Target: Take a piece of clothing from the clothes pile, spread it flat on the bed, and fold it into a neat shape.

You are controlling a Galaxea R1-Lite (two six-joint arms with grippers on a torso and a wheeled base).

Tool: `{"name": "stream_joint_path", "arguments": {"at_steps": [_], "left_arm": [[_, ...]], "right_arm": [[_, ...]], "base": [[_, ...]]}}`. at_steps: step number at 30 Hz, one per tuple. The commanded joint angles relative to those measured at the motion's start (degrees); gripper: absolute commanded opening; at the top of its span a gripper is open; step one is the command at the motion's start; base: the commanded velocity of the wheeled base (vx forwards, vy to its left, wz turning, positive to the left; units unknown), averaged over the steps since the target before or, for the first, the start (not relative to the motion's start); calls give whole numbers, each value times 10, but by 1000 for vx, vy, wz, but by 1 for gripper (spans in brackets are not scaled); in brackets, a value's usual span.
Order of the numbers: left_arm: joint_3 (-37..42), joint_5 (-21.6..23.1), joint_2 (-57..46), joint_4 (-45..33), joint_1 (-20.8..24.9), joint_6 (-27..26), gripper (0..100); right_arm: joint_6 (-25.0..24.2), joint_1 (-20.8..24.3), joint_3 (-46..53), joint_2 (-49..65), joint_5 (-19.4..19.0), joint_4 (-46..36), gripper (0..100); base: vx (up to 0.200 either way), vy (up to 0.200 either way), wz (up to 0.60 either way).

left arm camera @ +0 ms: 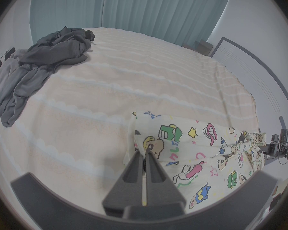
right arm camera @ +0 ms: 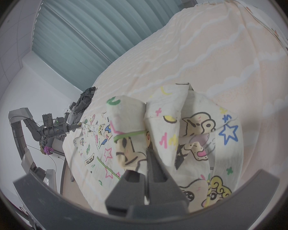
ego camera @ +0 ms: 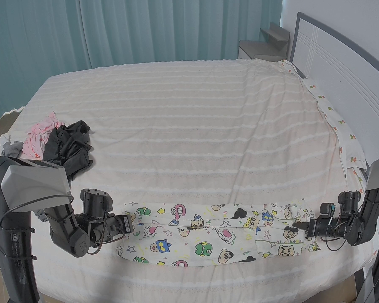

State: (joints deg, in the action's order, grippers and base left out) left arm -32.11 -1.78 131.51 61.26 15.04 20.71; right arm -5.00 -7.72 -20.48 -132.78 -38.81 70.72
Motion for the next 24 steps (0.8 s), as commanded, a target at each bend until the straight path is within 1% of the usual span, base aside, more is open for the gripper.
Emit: {"name": "stream_joint_path", "arguments": {"at_steps": [1, 13, 14, 15, 18, 21, 24], "left_arm": [[4, -1, 9, 0, 2, 0, 0], [9, -1, 18, 1, 10, 2, 0], [9, -1, 18, 1, 10, 3, 100], [9, -1, 18, 1, 10, 2, 100], [9, -2, 18, 3, 10, 3, 100], [17, -2, 17, 27, 9, 6, 100], [43, -2, 14, 70, 8, 33, 100]], "right_arm": [[0, 0, 4, -11, 0, -1, 0], [1, -5, 9, -26, 0, -1, 0], [1, -7, 9, -28, 0, -1, 0], [1, -8, 8, -29, 0, 2, 100], [1, -11, 9, -28, 0, 5, 100], [0, -18, 10, -24, 0, 7, 100], [-2, -27, 16, -12, 0, 14, 100]], "base": [[0, 0, 0], [0, 0, 0], [0, 0, 0], [0, 0, 0], [0, 0, 0], [0, 0, 0], [0, 0, 0]]}}
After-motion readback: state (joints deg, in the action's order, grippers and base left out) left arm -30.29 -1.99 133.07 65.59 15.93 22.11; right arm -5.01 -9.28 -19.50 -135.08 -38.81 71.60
